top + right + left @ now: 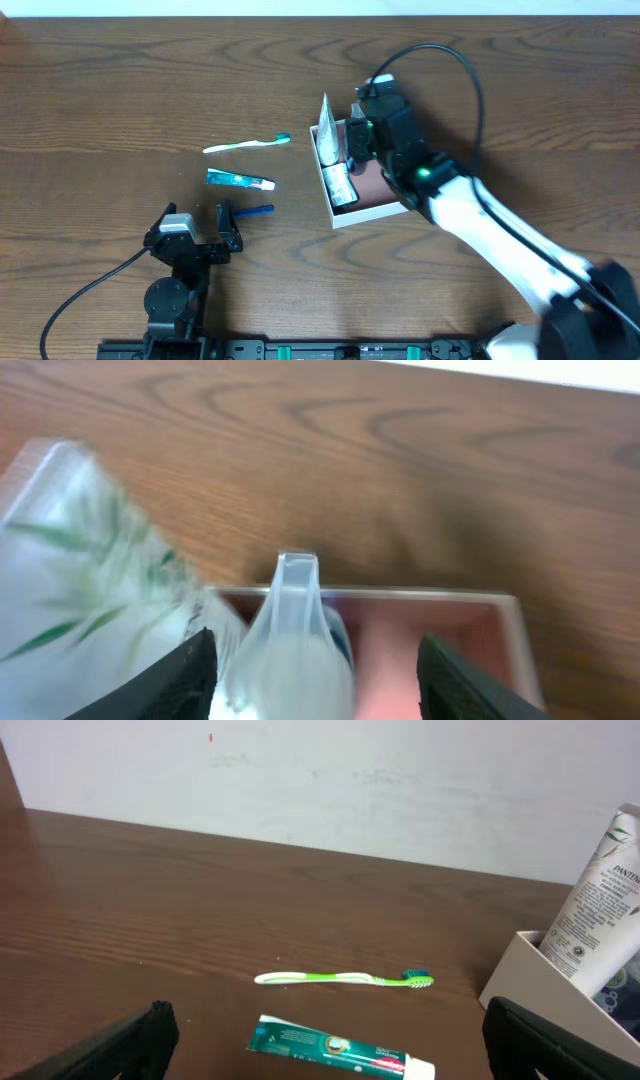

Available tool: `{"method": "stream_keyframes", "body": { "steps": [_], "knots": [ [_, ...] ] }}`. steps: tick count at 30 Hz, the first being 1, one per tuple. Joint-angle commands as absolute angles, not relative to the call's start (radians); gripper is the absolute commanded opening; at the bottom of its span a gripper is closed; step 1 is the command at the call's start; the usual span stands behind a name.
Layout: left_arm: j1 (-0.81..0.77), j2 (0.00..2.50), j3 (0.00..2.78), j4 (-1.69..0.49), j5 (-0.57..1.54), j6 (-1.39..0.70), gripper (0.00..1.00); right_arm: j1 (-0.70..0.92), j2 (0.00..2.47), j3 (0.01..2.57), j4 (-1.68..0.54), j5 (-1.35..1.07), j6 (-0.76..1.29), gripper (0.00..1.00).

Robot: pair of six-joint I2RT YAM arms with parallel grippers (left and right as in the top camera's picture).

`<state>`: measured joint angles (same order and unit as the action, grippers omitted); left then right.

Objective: Pack container
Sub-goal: 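Carry pump bottle with right gripper and set it beside the lotion tube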

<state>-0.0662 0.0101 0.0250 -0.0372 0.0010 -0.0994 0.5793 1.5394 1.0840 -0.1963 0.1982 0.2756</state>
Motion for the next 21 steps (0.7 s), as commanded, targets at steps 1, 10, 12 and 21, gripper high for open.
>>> {"method": "stream_keyframes", "body": {
  "steps": [1, 10, 12, 21],
  "knots": [
    [-0.061, 0.004, 0.004, -0.073, -0.010, -0.083, 0.98, 0.585, 1.418, 1.100, -0.273, 0.205, 0.257, 0.63],
    [-0.061, 0.004, 0.004, -0.073, -0.010, -0.083, 0.98, 0.562, 1.417, 1.095, -0.635, 0.164, 0.285, 0.56],
    [-0.061, 0.004, 0.004, -0.073, -0.010, -0.083, 0.98, 0.561, 1.447, 1.095, -0.673, 0.160, 0.288, 0.53],
    [-0.061, 0.004, 0.004, -0.073, -0.010, -0.083, 0.98, 0.542, 1.575, 1.095, -0.698, 0.160, 0.310, 0.30]
  ]
}}
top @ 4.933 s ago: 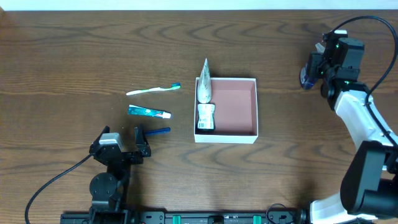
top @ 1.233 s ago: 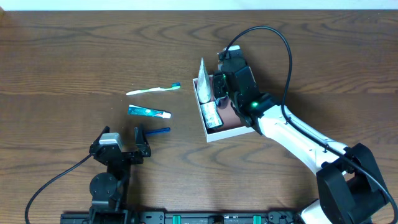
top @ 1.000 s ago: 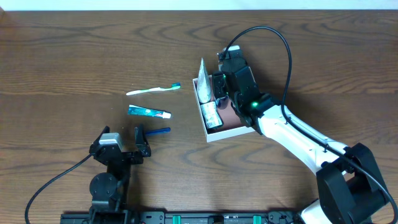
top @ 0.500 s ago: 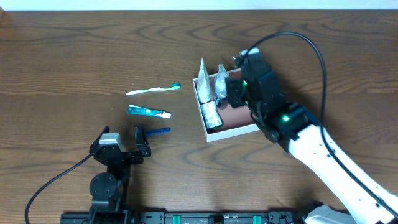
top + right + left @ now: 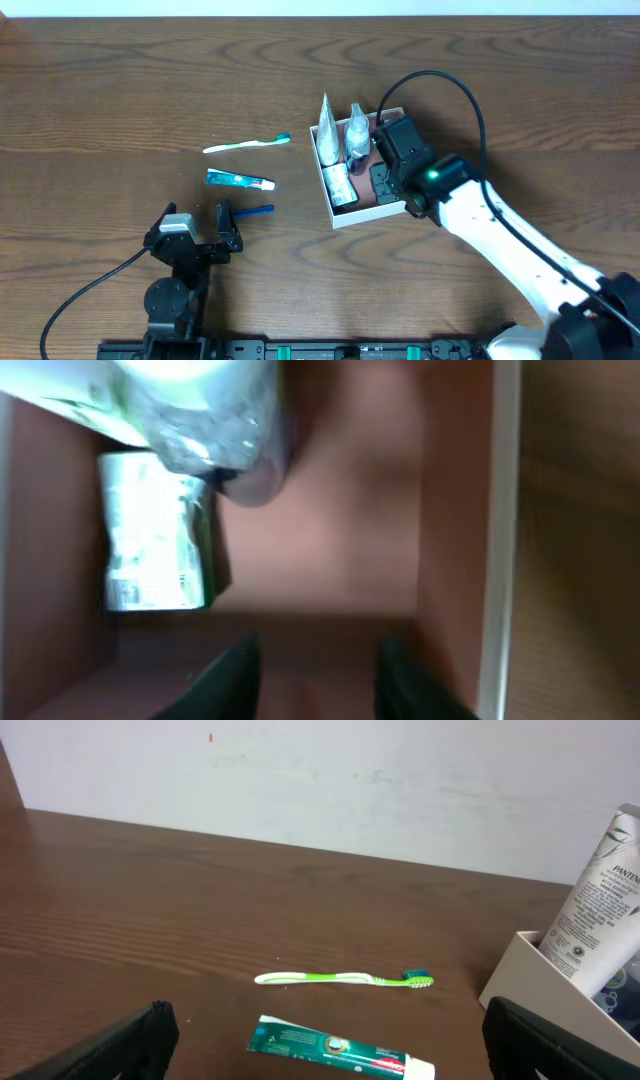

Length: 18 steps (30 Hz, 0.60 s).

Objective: Pack container
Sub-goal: 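Carry pump bottle with right gripper and set it beside the lotion tube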

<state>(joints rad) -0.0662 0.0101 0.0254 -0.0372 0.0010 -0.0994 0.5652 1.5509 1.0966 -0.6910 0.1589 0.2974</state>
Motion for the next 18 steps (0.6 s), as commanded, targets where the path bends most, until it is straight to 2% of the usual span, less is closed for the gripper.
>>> {"method": "stream_keyframes", "body": {
  "steps": [1, 9, 13, 18],
  "knots": [
    [-0.061, 0.004, 0.004, -0.073, -0.010, -0.083, 0.98, 0.537, 1.584, 1.095, -0.701, 0.160, 0.310, 0.27],
    [-0.061, 0.004, 0.004, -0.073, -0.010, -0.083, 0.98, 0.524, 1.609, 1.095, -0.786, 0.152, 0.324, 0.07],
    [-0.061, 0.004, 0.004, -0.073, -0.010, -0.083, 0.98, 0.525, 1.609, 1.095, -0.853, 0.142, 0.345, 0.02],
    [-0.061, 0.004, 0.004, -0.073, -0.010, -0.083, 0.98, 0.525, 1.609, 1.095, -0.902, 0.081, 0.348, 0.02]
  ]
}}
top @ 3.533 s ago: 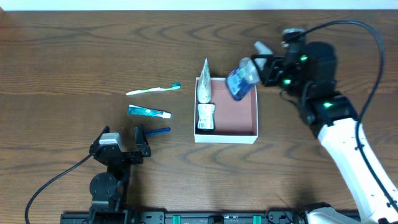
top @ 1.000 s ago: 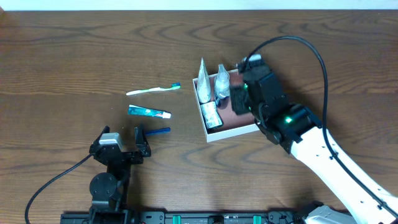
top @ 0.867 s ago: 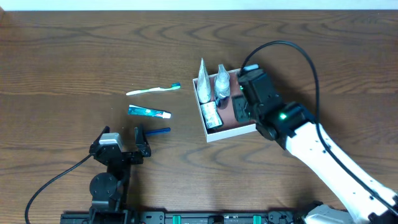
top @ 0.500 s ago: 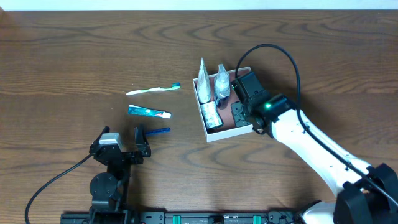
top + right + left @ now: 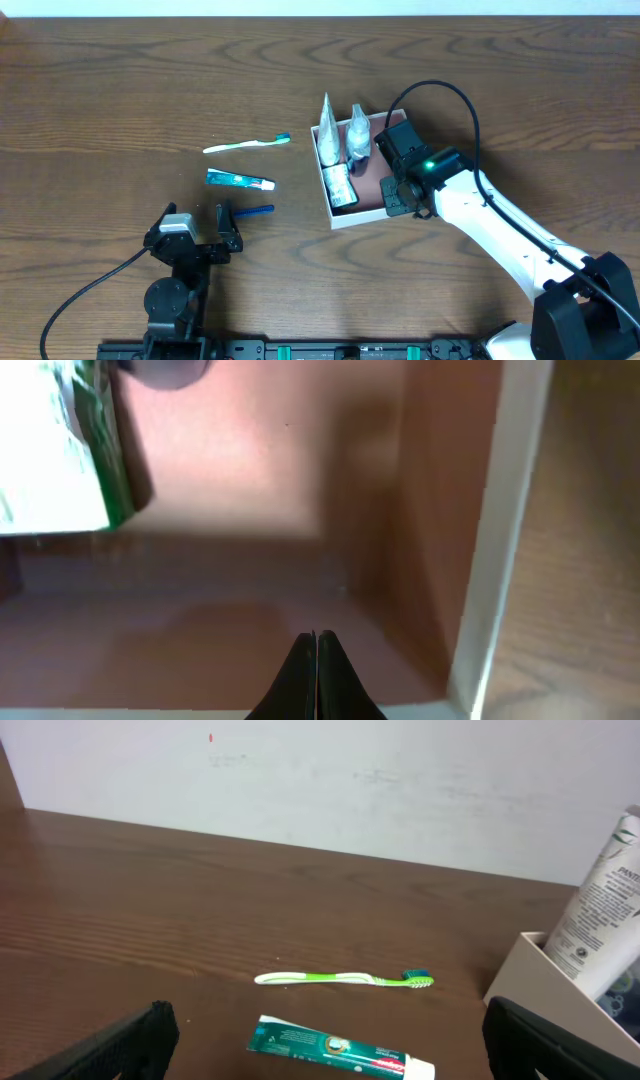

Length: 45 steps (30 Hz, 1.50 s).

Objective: Pack container
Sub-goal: 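Carry pump bottle with right gripper and set it beside the lotion tube, then open right gripper and withdraw it to the right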

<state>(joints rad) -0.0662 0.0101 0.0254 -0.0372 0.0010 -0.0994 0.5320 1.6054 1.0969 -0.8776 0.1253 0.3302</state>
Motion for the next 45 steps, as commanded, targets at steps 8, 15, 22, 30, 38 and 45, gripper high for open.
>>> {"method": "stream_keyframes", "body": {
  "steps": [8, 15, 22, 30, 38, 45],
  "knots": [
    [-0.061, 0.004, 0.004, -0.073, -0.010, -0.083, 0.98, 0.545, 1.608, 1.095, -0.920, 0.056, 0.369, 0.02],
    [-0.061, 0.004, 0.004, -0.073, -0.010, -0.083, 0.98, 0.547, 1.559, 1.096, -0.882, 0.052, 0.389, 0.03],
    [-0.061, 0.004, 0.004, -0.073, -0.010, -0.083, 0.98, 0.527, 1.353, 1.097, -0.865, 0.150, 0.405, 0.30],
    [-0.061, 0.004, 0.004, -0.073, -0.010, -0.083, 0.98, 0.282, 1.156, 1.097, -0.804, 0.247, 0.414, 0.97],
    [-0.061, 0.004, 0.004, -0.073, -0.010, -0.083, 0.98, -0.056, 1.164, 1.097, -0.779, 0.310, 0.411, 0.99],
    [-0.061, 0.004, 0.004, -0.073, -0.011, -0.083, 0.98, -0.166, 1.168, 1.097, -0.805, 0.309, 0.411, 0.99]
  ]
}}
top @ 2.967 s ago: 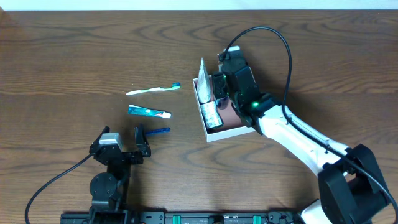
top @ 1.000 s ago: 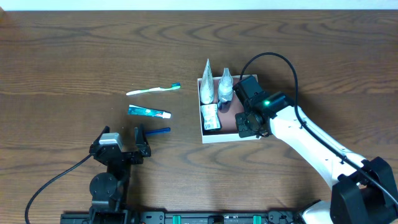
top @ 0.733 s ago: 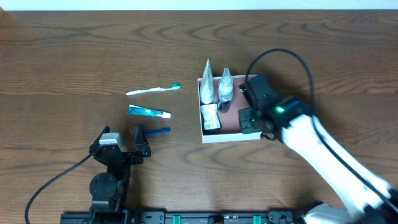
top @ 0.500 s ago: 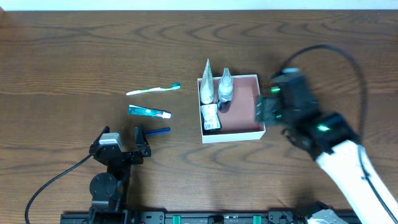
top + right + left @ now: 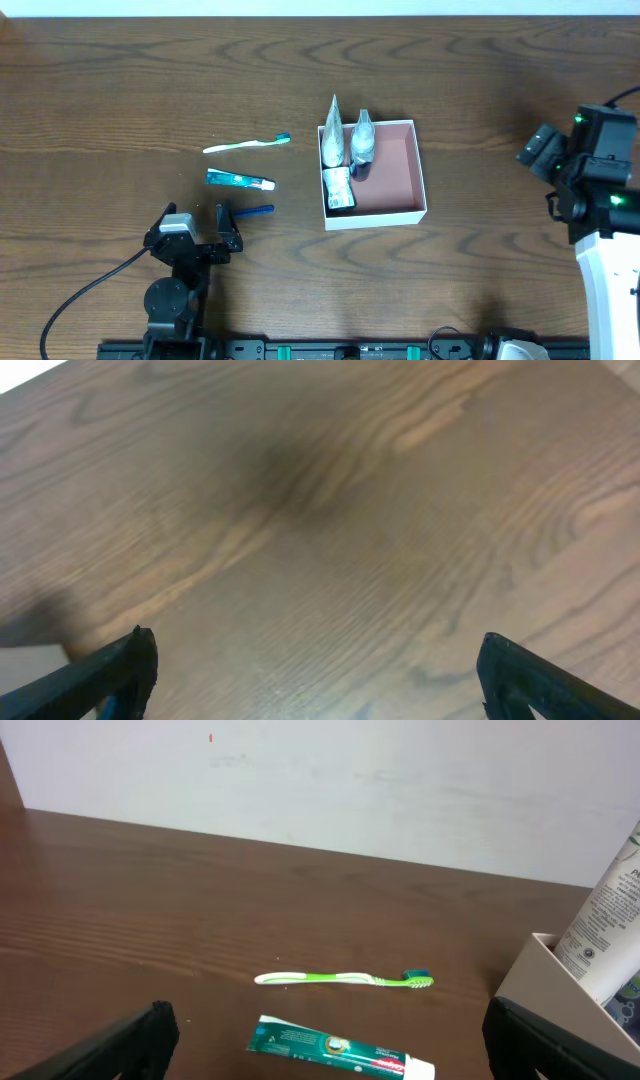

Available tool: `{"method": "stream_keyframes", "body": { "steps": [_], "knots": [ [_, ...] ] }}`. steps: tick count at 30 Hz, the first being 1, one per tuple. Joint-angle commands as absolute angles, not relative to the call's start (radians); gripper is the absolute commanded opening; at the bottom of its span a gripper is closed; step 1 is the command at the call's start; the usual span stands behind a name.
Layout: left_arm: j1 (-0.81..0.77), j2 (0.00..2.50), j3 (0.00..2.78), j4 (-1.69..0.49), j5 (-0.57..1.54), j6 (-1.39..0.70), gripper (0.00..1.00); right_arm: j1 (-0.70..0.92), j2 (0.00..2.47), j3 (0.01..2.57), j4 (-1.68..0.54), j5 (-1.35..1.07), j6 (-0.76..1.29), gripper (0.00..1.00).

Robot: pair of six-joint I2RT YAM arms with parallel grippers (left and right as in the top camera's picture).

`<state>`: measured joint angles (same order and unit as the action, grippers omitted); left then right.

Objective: Pack container
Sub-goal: 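Open right gripper and withdraw it to the right, then reach left gripper down to the teal toothpaste tube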

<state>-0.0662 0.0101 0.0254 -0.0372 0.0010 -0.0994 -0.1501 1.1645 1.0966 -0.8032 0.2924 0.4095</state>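
The white box (image 5: 424, 190) with a pink floor sits right of the table's middle. At its left side stand a white tube (image 5: 333, 130) and a clear bottle (image 5: 362, 140), with a small green-and-white packet (image 5: 339, 187) lying in front of them. Left of the box lie a green toothbrush (image 5: 246, 145), a teal toothpaste tube (image 5: 240, 180) and a small blue item (image 5: 255, 211). My left gripper (image 5: 195, 222) rests open at the front left, facing the toothpaste (image 5: 340, 1050). My right gripper (image 5: 536, 152) hangs open at the far right over bare wood (image 5: 320, 680).
The left wrist view shows the toothbrush (image 5: 345, 979), the box wall (image 5: 540, 970) and the white tube (image 5: 615, 920) at its right edge, with a pale wall beyond the table. A black cable runs from the left arm's base at the front left.
My right gripper was shut low inside the box's front right part; now it is open, far to the right of the box. The box sits squarer and slightly further right.
My right gripper's fingers stood around the clear bottle at the box's far side. Then the bottle stood beside the white tube and the gripper was down in the box, then shut there. Now it is open, away at the right. The left arm stayed still.
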Motion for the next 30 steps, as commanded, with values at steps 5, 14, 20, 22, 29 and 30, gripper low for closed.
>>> {"method": "stream_keyframes", "body": {
  "steps": [5, 14, 20, 22, 29, 30],
  "knots": [
    [-0.061, 0.004, 0.004, -0.070, -0.010, -0.084, 0.98, -0.165, 1.167, 1.097, -0.805, 0.307, 0.411, 0.99],
    [-0.062, 0.231, 0.133, -0.236, 0.127, -0.231, 0.98, -0.165, 1.167, 1.097, -0.805, 0.307, 0.411, 0.99],
    [-0.062, 0.703, 0.421, -0.352, 0.145, -0.248, 0.98, -0.165, 1.167, 1.097, -0.805, 0.307, 0.411, 0.99],
    [-0.062, 0.874, 0.547, -0.408, 0.172, -0.241, 0.98, -0.165, 1.167, 1.097, -0.805, 0.307, 0.411, 0.99],
    [-0.063, 1.328, 0.876, -0.575, 0.308, -0.204, 0.98, -0.165, 1.167, 1.097, -0.805, 0.307, 0.411, 0.99],
    [-0.063, 1.362, 0.890, -0.573, 0.323, -0.204, 0.98, -0.165, 1.167, 1.097, -0.805, 0.307, 0.411, 0.99]
  ]
}}
